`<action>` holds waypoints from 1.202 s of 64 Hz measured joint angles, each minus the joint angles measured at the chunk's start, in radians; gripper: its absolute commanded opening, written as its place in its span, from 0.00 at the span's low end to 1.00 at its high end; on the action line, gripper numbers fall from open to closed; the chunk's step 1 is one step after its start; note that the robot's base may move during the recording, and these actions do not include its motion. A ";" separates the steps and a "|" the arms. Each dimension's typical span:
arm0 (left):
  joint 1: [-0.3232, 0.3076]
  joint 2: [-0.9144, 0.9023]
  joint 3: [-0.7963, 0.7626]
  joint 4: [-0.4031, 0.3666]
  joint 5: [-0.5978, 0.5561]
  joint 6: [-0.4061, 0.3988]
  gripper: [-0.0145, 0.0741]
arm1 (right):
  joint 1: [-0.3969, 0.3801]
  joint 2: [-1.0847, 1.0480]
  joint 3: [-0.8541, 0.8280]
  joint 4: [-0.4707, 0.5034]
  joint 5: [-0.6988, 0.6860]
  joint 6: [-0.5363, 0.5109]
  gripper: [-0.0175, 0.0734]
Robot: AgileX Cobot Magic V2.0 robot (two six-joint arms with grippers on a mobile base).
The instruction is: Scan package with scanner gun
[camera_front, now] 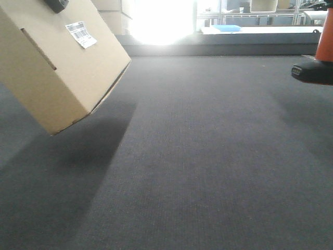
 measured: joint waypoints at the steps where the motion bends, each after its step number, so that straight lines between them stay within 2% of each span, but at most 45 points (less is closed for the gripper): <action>1: 0.000 0.000 0.000 0.000 0.000 0.000 0.04 | 0.000 0.002 0.003 -0.006 -0.007 0.003 0.02; 26: 0.000 0.000 0.000 0.000 0.000 0.000 0.04 | 0.000 0.180 0.010 -0.128 -0.204 0.059 0.02; 33: 0.000 0.000 0.000 0.000 0.000 0.000 0.04 | 0.000 0.236 0.010 -0.169 -0.233 0.121 0.02; 46: 0.000 0.000 0.000 0.000 0.000 0.000 0.04 | 0.000 0.307 0.010 -0.173 -0.291 0.147 0.02; 77: 0.000 0.000 0.000 0.000 0.000 0.000 0.04 | 0.000 0.358 0.010 -0.177 -0.297 0.153 0.02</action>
